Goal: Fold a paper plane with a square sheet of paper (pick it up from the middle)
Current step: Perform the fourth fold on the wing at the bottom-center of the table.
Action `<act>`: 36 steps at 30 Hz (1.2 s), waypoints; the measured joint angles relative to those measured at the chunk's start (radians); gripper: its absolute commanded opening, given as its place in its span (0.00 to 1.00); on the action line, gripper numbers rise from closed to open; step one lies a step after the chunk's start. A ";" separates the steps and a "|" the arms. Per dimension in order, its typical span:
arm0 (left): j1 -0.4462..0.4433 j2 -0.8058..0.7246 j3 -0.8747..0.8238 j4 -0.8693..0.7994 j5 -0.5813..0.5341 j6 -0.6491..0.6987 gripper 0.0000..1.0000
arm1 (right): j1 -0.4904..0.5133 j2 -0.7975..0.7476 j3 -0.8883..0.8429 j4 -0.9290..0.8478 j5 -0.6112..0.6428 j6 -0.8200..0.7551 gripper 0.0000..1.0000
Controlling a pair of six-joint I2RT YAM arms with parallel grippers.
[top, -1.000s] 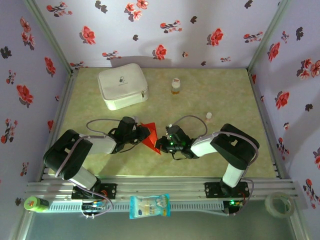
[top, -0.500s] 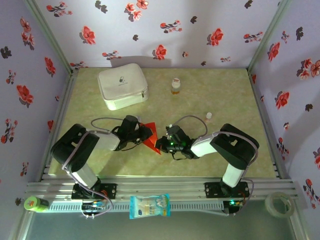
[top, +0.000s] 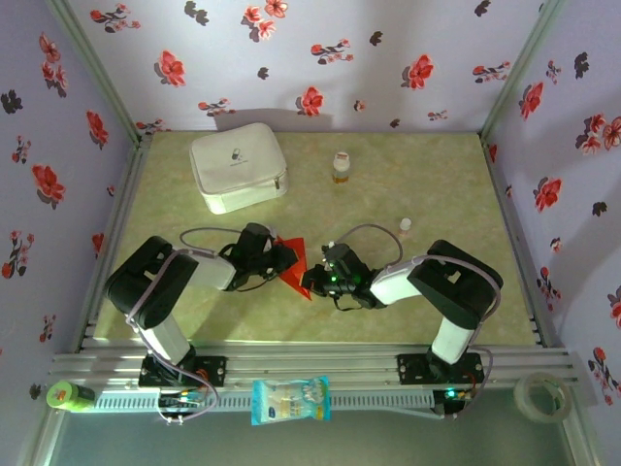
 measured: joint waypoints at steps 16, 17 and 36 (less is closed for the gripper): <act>0.000 0.014 0.014 -0.007 0.014 0.008 0.10 | 0.000 -0.069 0.008 -0.126 -0.005 -0.002 0.20; 0.000 0.014 0.014 -0.007 0.014 0.008 0.10 | 0.000 -0.075 0.008 -0.140 -0.005 -0.002 0.19; 0.000 0.014 0.014 -0.011 0.026 0.012 0.10 | -0.002 -0.089 -0.021 -0.148 -0.039 0.000 0.13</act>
